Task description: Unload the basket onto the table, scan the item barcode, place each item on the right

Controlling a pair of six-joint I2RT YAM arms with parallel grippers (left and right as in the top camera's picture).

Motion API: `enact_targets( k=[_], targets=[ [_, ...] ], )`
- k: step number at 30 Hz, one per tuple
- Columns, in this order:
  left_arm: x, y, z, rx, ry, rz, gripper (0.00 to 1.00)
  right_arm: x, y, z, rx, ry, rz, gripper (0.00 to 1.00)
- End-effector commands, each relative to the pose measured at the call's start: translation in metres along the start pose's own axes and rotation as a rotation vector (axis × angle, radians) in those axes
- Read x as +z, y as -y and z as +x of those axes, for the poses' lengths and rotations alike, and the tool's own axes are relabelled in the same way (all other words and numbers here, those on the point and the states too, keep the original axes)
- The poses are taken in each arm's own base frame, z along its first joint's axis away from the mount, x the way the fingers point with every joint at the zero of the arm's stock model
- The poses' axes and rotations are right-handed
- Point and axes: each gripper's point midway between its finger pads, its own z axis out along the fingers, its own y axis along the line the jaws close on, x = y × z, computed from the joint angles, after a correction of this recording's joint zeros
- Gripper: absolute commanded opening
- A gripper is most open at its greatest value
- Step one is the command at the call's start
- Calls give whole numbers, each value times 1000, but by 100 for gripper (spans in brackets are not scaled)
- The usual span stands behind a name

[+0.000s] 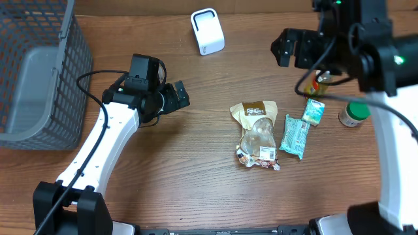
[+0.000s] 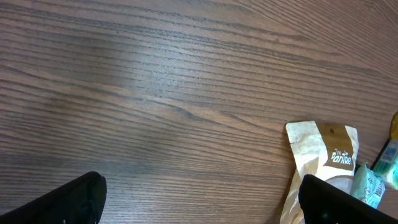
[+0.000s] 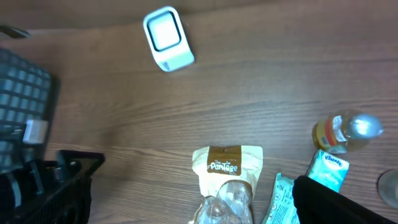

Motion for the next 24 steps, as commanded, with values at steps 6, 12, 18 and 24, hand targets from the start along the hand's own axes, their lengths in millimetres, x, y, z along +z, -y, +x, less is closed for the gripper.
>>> enact_targets(
  k=[6, 12, 18, 24],
  targets=[
    [-3, 0, -4, 9, 17, -5, 100, -61, -8, 4, -20, 131, -35, 100],
    [-3, 0, -4, 9, 17, -5, 100, -67, 0, 35, -15, 101, -27, 100],
    [-3, 0, -4, 9, 17, -5, 100, -69, 21, 76, -6, 65, 48, 100],
    [-3, 0, -4, 9, 17, -5, 100, -56, 40, 127, -2, -16, 86, 100]
  ],
)
